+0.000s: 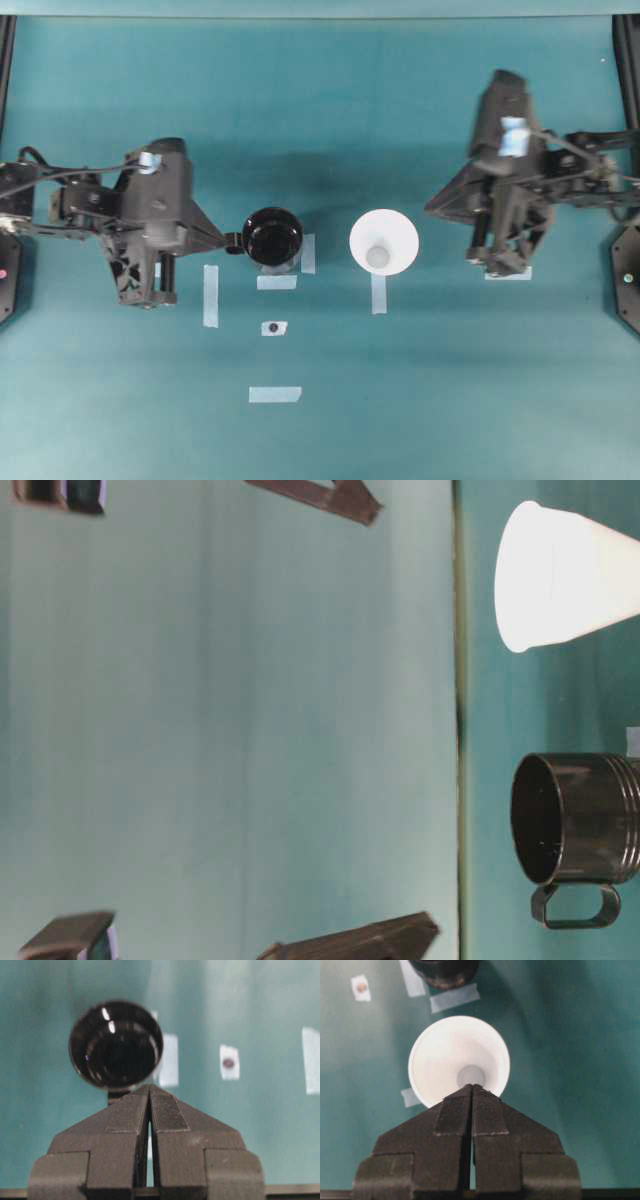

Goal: Holding the cup holder with the left arm, the right arm places the cup into the cup holder.
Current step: 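Lower left gripper to the holder handle and right gripper over the cup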

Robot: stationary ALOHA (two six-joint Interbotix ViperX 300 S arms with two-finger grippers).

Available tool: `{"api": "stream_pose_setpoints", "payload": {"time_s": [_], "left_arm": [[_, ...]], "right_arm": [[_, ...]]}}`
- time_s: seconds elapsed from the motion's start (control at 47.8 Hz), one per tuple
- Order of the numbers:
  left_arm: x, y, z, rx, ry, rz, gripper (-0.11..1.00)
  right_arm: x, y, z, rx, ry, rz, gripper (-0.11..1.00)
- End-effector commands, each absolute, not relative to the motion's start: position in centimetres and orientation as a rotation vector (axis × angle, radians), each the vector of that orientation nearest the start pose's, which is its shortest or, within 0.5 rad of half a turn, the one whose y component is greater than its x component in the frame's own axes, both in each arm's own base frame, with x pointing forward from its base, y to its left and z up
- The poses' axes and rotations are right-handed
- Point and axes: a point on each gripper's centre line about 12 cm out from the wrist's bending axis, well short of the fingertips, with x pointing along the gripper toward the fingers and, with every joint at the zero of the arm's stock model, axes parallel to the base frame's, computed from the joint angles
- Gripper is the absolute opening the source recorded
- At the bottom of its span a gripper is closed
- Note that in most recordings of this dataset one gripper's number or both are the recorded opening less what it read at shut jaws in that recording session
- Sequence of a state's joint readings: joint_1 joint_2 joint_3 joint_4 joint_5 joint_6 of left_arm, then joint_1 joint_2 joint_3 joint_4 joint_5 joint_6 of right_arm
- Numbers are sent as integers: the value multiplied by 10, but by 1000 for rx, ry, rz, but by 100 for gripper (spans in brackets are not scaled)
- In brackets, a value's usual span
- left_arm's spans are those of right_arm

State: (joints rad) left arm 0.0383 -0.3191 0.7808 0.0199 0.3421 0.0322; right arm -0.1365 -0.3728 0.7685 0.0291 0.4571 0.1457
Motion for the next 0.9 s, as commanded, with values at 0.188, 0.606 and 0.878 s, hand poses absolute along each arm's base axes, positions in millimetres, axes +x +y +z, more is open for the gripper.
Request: {"api": "stream_pose_setpoints", "payload": {"time_s": [0.188,0.606,0.878], "left_arm": [[326,14,210,68,833,9,3],[331,19,206,117,851,-4,3],[329,22,197,111,923,-1,3]], "right_arm": [[329,-46,210,198,921,-194,2],[338,-47,206,188,1015,-199,2],[340,-48,207,186,1017,-200,2]]}}
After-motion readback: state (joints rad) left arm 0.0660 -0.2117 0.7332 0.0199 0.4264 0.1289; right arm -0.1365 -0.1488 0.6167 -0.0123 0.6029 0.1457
